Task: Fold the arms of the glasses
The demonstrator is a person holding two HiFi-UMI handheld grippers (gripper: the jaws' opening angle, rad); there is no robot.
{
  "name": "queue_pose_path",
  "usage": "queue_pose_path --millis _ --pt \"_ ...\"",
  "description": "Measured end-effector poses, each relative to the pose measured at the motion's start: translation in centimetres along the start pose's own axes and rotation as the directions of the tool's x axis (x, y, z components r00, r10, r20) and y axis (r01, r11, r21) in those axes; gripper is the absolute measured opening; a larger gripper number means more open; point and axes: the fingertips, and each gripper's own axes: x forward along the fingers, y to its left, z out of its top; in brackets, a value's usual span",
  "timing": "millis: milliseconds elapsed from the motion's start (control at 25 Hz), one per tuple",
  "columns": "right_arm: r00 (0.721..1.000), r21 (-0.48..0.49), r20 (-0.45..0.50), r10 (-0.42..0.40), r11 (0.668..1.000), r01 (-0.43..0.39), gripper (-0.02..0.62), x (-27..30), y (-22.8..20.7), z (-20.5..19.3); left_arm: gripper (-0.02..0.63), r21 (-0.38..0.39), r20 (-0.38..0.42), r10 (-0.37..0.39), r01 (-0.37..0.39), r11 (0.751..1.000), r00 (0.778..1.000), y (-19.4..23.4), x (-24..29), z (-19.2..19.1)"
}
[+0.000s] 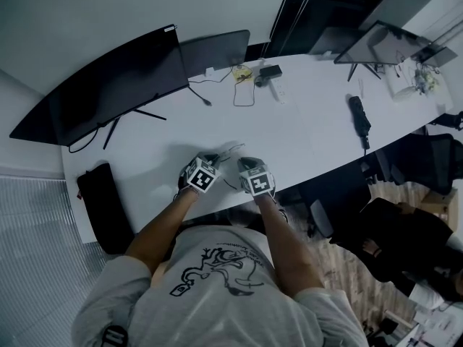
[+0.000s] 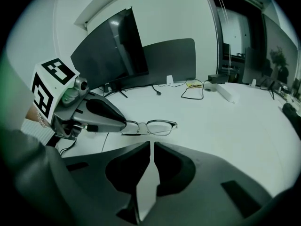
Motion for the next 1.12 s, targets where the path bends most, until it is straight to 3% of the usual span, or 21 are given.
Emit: queue_pose_path --millis 400,760,1120 --pt "0.998 -0.073 0.066 0.023 0.997 -0.018 0.082 -2.2 1.6 1.0 0.037 -0.003 0.002 0.029 -0.029 1.0 1.0 1.1 0.2 0.3" --pt "0.996 -0.148 0.058 0.061 0.988 -0.052 0.2 -2.4 4.7 0.3 0.037 -0.014 0.003 0.046 -0.046 0.999 0.999 1.8 0.4 0.4" --pt "0.998 -0.19 0.04 0.04 0.981 -0.032 0.298 -1.9 5.9 -0.6 0.037 -0.034 0.004 0.049 -0.049 0.998 0.999 2.2 0.5 0.4"
